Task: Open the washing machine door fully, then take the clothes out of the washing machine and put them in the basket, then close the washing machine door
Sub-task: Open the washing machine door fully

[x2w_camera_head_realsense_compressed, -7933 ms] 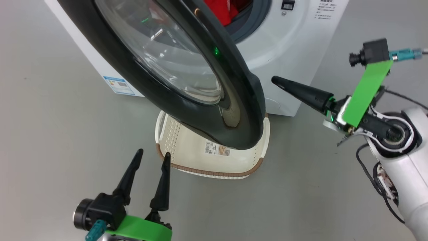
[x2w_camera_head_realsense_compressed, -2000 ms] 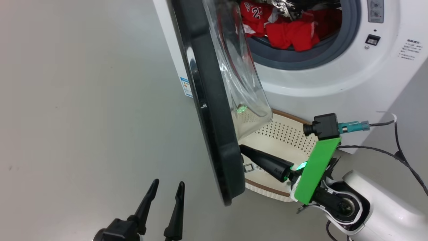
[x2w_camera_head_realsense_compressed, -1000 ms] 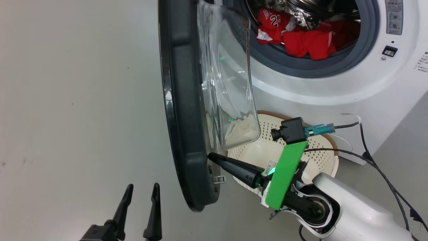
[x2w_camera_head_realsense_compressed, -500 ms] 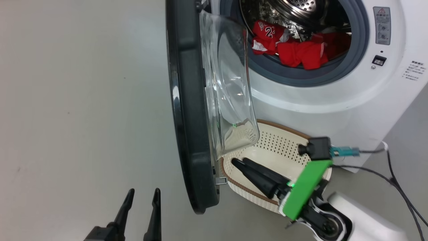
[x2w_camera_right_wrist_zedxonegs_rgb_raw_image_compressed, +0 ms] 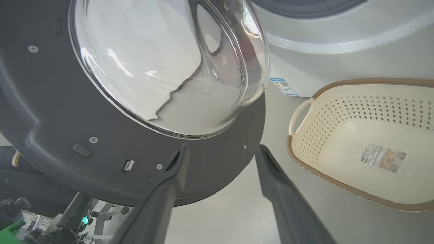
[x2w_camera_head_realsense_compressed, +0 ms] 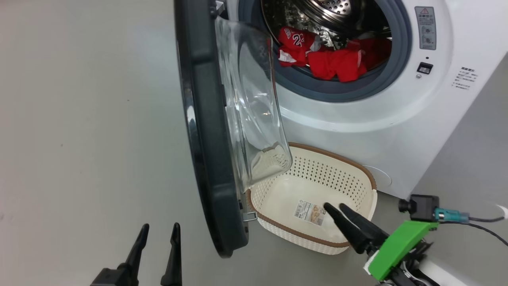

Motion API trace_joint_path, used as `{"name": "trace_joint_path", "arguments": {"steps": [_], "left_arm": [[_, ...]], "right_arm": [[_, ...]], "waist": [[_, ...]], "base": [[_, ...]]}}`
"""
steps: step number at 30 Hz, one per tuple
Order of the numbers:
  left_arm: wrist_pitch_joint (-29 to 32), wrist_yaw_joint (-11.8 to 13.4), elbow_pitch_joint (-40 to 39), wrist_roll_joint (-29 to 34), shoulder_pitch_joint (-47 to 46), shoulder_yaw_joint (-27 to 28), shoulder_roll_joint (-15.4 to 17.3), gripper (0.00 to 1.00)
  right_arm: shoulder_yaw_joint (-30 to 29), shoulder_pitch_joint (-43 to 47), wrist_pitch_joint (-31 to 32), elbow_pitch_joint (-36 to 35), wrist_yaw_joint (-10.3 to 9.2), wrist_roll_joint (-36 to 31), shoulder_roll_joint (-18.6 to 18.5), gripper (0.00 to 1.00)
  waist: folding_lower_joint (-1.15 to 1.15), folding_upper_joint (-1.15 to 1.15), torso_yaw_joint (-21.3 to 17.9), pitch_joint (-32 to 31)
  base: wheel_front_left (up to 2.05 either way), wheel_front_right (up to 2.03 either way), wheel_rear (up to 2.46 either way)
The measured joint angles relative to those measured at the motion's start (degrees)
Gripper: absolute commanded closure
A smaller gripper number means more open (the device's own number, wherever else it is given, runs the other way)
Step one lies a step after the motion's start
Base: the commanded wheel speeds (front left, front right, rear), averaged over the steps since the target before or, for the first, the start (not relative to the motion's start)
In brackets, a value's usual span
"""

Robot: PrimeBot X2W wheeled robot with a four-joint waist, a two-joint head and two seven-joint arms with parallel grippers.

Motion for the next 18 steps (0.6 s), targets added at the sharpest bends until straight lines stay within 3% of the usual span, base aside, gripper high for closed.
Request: {"name": "trace_joint_path", "arguments": {"steps": [10,18], "left_arm": [[0.0,0.0,0.11,-0.01,-0.01,0.51,0.0,0.0],[0.0,0.0,0.12,0.0,0.02,1.64,-0.01,0.0]], "right_arm": [[-0.32,3.14,-5.13,6.69,0.01,-4.54,-1.57,0.0],[-14.57,6.88,-5.19,8.99,0.01,-21.09,0.59,0.0]], "waist": [[0.0,0.0,-1.66,0.1],[0.0,0.0,-2.86,-0.33]], "base": [[0.0,0.0,0.0],[0.0,0.0,0.0]]}}
